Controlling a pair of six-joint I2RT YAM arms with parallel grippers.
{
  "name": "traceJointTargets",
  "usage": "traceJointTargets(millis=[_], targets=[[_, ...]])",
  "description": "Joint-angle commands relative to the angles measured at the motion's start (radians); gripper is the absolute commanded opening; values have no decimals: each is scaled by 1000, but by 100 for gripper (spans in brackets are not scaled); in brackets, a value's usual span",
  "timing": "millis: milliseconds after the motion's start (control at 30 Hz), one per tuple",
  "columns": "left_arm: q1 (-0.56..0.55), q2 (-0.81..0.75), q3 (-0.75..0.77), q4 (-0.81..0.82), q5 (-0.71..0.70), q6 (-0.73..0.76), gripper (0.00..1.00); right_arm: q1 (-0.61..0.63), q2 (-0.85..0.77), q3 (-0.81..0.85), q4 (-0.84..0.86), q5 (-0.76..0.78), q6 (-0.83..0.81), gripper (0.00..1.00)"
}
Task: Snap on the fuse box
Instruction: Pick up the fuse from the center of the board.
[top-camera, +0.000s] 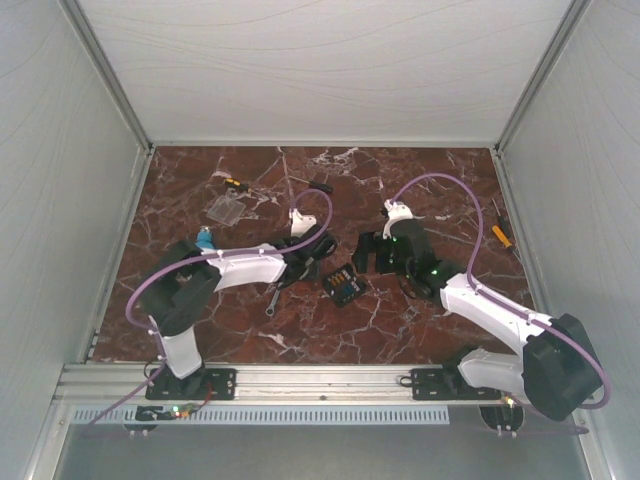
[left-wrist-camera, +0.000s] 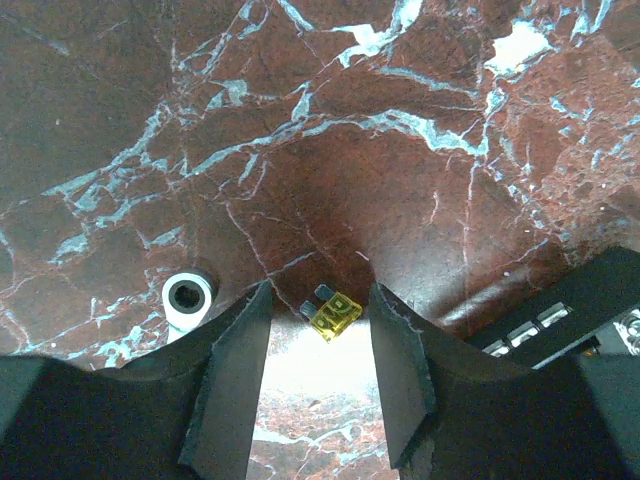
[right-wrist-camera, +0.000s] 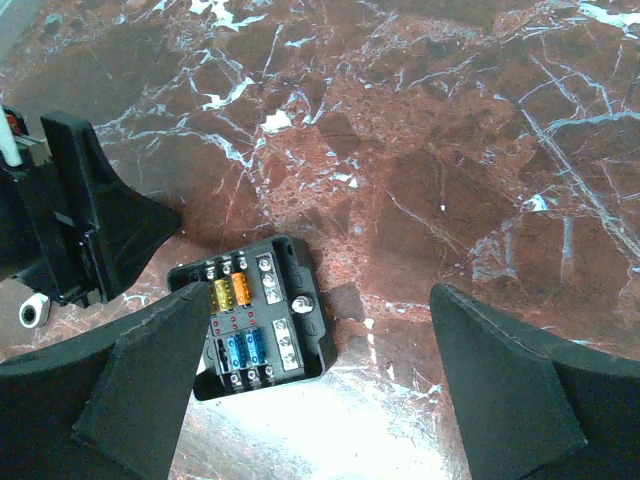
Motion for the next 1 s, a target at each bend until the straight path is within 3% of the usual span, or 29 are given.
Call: traceJointTargets(millis=[0,167,700,967], targets=[[-32,49,59,-66,-101,-3,44,-6,-1,1,45,-15,11,89],[-65,34,26,-132,-123,-35,44,-7,-2,1,48,-19,8,90],[-54,-79,-63,-136,-106,-145,44,-6,12,6,45,-33,5,91],[-3,-105,-99,35,116,-99,40,-6,14,3,45,-32,4,91]])
